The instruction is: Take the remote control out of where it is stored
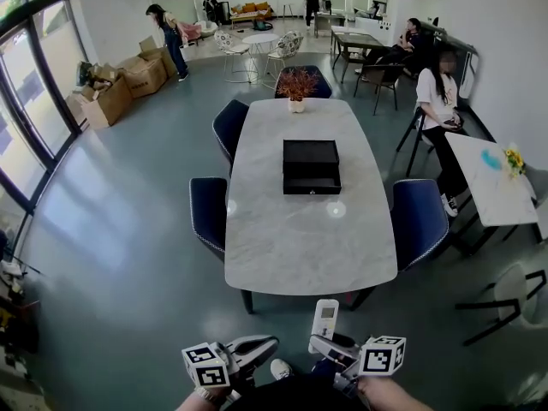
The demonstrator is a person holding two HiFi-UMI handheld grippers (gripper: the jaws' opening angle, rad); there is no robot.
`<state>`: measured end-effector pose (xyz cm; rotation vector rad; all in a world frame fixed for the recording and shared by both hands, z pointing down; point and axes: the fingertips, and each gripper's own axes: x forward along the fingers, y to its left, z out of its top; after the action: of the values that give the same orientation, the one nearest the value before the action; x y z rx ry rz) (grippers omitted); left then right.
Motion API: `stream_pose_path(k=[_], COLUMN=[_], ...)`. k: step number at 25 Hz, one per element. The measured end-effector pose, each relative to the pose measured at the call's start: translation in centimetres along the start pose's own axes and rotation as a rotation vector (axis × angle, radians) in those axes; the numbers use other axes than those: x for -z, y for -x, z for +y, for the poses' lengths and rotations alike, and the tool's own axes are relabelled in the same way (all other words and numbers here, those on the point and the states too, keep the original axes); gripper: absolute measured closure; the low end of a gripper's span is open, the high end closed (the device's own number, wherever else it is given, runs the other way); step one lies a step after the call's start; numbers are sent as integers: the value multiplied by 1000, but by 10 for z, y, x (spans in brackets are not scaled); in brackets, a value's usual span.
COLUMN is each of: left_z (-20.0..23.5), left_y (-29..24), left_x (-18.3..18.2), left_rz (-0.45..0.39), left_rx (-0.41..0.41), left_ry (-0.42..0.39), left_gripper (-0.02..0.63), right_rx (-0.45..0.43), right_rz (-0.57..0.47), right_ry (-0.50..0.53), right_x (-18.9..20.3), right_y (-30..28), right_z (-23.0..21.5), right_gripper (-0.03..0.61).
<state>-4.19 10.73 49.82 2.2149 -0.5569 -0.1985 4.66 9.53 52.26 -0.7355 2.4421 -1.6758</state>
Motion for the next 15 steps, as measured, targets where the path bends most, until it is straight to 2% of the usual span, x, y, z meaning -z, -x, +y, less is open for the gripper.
stream_pose_path(k=[5, 9, 15], left_z=[-6, -10, -15], left_y=[-8, -12, -14], left_x=[4, 7, 10], left_rz=[-8, -12, -8], left_rx=[2, -6, -1], left_ry=[-8, -15, -19], left_gripper=[607, 607, 607], right_rx=[-12, -35, -53], right_rz=[6, 9, 28], right_ry=[39, 24, 54], right_x=[4, 8, 13], right_y=[9, 14, 13], right_z=[5, 8, 14], right_gripper=[402, 402, 402])
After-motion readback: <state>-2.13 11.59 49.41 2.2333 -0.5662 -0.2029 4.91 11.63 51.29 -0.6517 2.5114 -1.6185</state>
